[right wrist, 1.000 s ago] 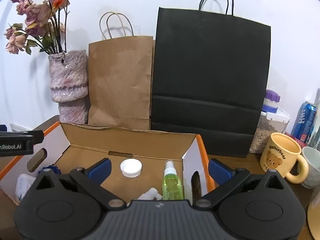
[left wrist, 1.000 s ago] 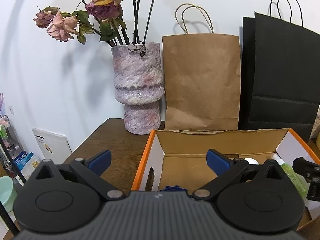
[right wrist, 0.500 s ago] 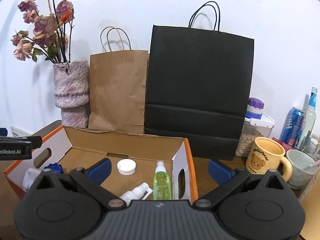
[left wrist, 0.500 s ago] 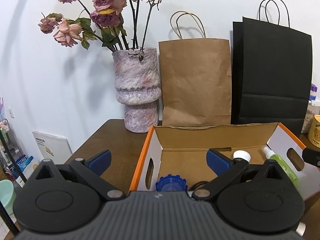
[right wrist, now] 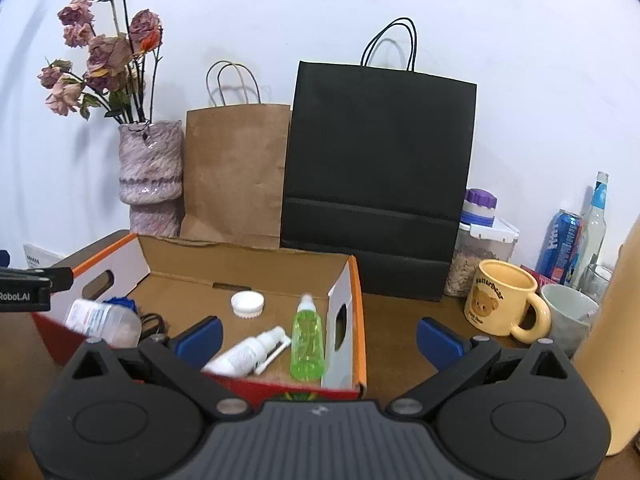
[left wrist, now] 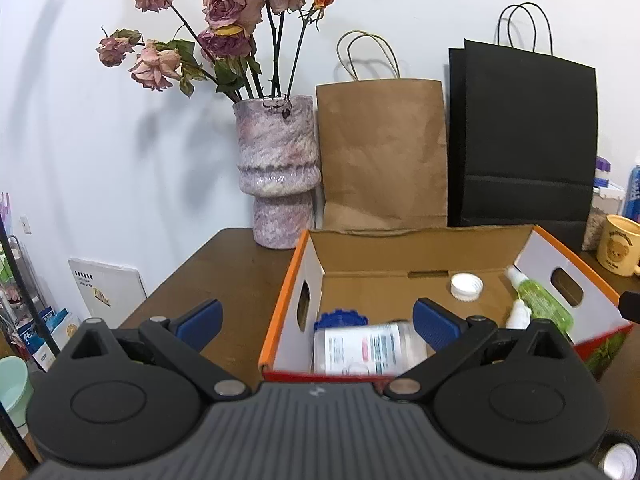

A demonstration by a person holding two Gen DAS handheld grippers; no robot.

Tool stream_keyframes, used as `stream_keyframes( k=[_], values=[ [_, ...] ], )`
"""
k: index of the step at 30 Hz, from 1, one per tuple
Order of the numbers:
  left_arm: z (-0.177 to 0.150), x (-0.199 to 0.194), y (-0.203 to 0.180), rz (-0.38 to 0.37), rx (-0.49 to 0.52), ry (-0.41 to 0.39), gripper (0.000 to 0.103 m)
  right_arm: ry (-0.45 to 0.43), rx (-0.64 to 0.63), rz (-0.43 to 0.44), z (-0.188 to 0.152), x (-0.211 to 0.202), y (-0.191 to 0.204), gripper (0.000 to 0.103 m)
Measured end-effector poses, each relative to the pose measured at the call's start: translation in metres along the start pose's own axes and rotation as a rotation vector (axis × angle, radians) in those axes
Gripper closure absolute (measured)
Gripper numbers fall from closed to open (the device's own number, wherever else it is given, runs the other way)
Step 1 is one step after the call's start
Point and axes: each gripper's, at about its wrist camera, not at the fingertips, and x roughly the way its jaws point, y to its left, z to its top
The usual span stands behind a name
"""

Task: Organize rigid objects
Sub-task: 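Withdraw both grippers from the box toward the cable and adapter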

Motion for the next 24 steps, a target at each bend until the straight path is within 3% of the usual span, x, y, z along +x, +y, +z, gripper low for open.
stream_keyframes(
  k=[14,24],
  values=[
    [-0.036,-0.042,-0.001,-0.023,0.012,0.028,0.0,0.005,-0.008,0.029,-0.04,-0.043,0.001,0.0],
    [-0.059,-0.06,-0.002,-0.036,0.019,0.082,0.0,0.055,-0.013,0.048,-0.066,-0.063,0.002,0.0]
  ],
)
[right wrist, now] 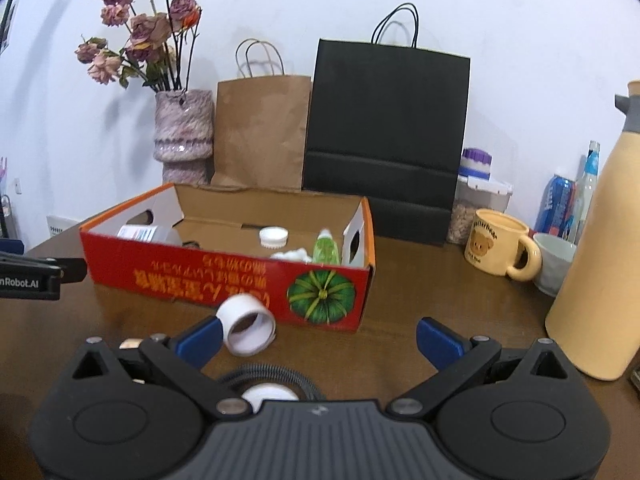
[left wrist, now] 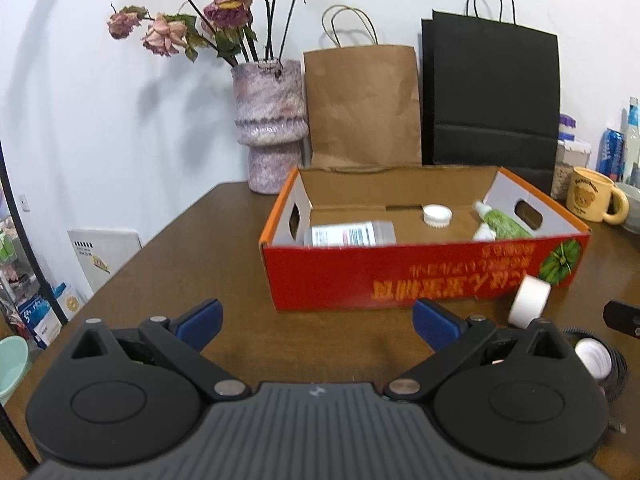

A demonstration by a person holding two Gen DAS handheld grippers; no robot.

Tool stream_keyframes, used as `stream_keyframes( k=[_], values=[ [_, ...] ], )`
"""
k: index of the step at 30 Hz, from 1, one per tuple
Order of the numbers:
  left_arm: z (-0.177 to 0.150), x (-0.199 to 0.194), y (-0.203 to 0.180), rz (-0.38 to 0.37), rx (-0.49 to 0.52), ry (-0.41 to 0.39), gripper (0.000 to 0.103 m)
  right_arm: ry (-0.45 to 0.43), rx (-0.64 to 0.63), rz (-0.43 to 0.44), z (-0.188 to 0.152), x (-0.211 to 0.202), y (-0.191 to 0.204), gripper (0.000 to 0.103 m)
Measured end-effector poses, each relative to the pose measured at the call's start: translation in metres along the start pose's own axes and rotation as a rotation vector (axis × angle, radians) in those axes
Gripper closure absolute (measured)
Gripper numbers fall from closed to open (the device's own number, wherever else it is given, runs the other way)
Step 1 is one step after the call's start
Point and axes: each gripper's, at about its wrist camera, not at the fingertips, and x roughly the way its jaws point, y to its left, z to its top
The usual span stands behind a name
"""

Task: Organize rigid objects
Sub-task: 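Withdraw both grippers from the box toward the cable and adapter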

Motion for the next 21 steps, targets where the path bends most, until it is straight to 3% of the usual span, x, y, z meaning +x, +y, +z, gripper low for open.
stream_keyframes(
  k=[11,21],
  values=[
    [-0.022,-0.011,0.004,-0.014,0.005,0.072,0.0,0.096,-0.028,0.027,-0.03,-0.006,0.012,0.0],
    [-0.023,-0.015,0.006,-0.03,-0.005,0.07,0.0,0.144,-0.016,0.029,-0.025,0.018,0.024,0.0]
  ],
)
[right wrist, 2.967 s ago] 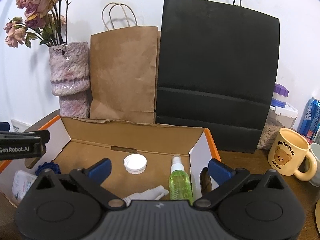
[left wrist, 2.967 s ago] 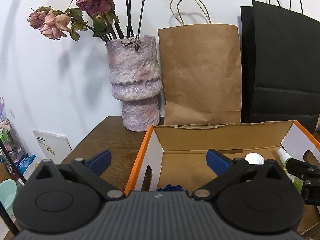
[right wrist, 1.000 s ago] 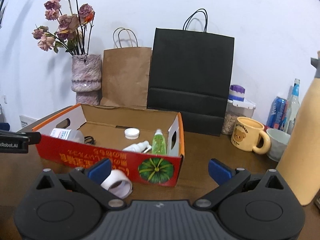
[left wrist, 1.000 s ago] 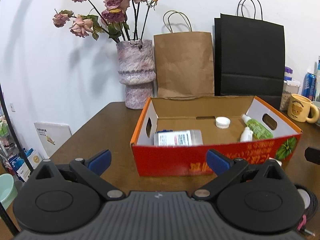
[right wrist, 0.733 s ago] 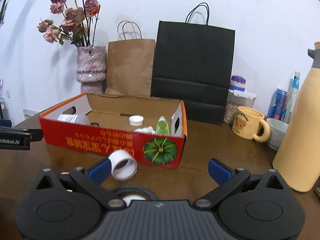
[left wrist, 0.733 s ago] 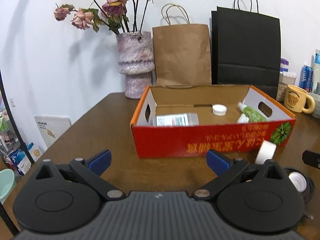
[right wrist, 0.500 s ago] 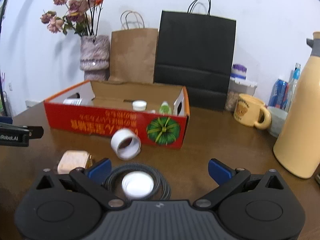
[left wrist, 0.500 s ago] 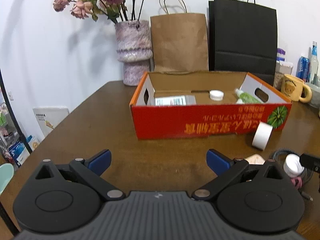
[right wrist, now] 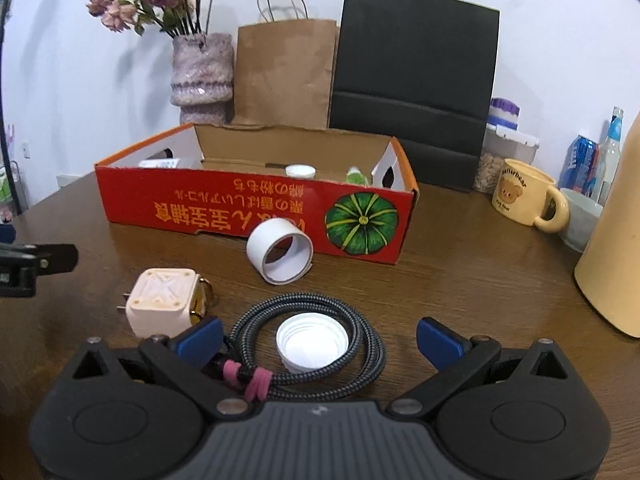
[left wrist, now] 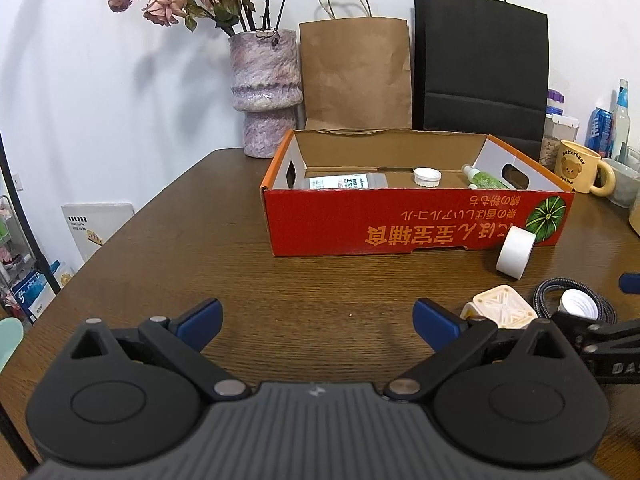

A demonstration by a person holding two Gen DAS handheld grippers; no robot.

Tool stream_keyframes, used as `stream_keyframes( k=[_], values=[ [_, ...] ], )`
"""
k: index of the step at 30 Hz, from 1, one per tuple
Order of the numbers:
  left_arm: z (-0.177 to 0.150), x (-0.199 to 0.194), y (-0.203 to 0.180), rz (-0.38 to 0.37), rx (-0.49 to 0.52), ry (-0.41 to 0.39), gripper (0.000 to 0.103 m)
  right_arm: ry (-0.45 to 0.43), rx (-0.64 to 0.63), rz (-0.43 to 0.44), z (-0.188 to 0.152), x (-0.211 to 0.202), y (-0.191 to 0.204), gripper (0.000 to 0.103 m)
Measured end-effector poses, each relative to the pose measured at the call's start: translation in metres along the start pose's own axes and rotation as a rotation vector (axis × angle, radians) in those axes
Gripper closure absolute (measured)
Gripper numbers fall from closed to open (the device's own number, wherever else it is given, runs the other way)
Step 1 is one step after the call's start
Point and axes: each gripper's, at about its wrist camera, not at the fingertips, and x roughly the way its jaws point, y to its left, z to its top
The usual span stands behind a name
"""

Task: Organize rigid objects
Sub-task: 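Withdraw both grippers from the box toward the cable and adapter, then grasp the braided black cable coil with the right gripper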

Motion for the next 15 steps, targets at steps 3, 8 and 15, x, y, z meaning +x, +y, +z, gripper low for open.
stream_keyframes(
  k=[3,8,15],
  values=[
    [-0.0001,0.0005,0.001,-0.004,-0.002,0.004,0.0,0.029,0.001,0.002,-0.0013,0.0067,0.0025,0.0],
    [0.0003,-0.0001,0.0021,-0.007,-0.006,0.003,0.0,0.056,-0.006,0.027,-0.0058,0.0111,0.0056,0.0],
    [0.0005,-0.0031,0.002,-0.015,-0.006,-0.003,0.0,0.034,-0.007,0.018,-0.0063,0.0072,0.0066,0.0]
  ],
)
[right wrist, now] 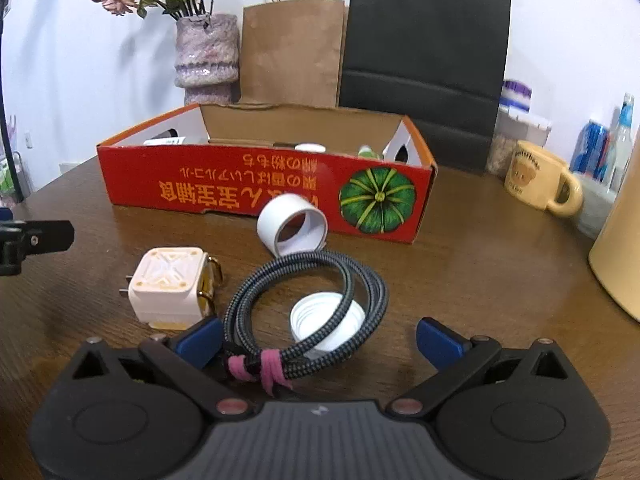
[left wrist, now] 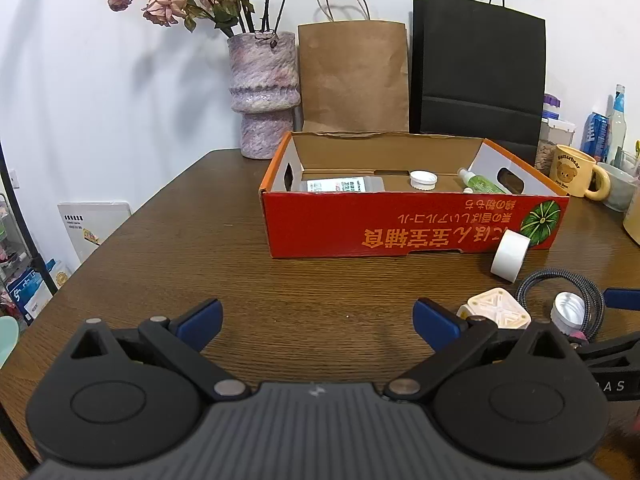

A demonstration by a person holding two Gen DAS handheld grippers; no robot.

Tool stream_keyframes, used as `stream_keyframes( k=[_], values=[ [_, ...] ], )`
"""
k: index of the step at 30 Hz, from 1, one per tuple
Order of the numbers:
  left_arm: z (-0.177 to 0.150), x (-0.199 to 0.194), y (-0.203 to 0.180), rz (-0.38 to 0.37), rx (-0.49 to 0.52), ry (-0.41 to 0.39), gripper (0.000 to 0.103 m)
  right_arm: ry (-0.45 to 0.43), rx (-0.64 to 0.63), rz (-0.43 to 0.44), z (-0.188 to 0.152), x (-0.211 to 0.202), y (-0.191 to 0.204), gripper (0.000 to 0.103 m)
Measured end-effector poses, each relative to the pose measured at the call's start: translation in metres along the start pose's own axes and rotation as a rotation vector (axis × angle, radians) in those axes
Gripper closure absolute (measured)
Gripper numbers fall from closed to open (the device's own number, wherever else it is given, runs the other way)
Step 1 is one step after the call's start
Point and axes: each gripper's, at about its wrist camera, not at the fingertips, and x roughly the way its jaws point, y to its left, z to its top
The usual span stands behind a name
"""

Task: Organize rigid objects
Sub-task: 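Grasp the braided black cable coil with the right gripper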

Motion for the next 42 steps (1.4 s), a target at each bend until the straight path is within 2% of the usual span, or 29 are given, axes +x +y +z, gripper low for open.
stream_keyframes(
  k=[8,14,23,24,25,26,30,32,33,34,42],
  values=[
    [0.0,-0.004,-0.001,-0.006,-0.004,-0.009,0.0,0.013,-0.029,0.019,0.0,0.002,0.006,0.0],
    [0.0,-0.004,-0.001,-0.005,-0.002,-0.003,0.0,0.052,0.04,0.061,0.001,0.011,-0.003,0.0],
    [0.0,0.0,0.0,0.006,-0.007,0.016,0.0,0.048,0.041,0.061,0.002,0.011,-0.003,0.0],
    [0.0,0.001,0.001,0.007,-0.008,0.019,0.0,0.042,0.04,0.068,0.002,0.01,-0.003,0.008],
    [0.0,0.002,0.001,0.007,-0.01,0.022,0.0,0.028,0.036,0.073,0.002,0.008,-0.003,0.021],
    [0.0,0.003,0.002,0.008,-0.013,0.025,0.0,0.018,0.031,0.072,0.001,0.006,-0.002,0.025],
    [0.0,0.006,0.004,0.013,-0.021,0.034,0.0,0.012,0.029,0.073,0.0,0.003,-0.002,0.029],
    [0.0,0.007,0.005,0.015,-0.024,0.039,0.0,0.004,0.034,0.078,0.001,0.001,-0.003,0.037],
    [0.0,0.007,0.005,0.014,-0.026,0.041,0.0,-0.001,0.041,0.083,0.001,-0.001,-0.004,0.047],
    [0.0,0.007,0.006,0.013,-0.026,0.042,0.0,-0.008,0.051,0.09,0.001,-0.002,-0.006,0.052],
    [-0.001,0.008,0.005,0.015,-0.021,0.046,0.0,0.0,0.066,0.092,0.002,-0.004,-0.011,0.052]
  ],
)
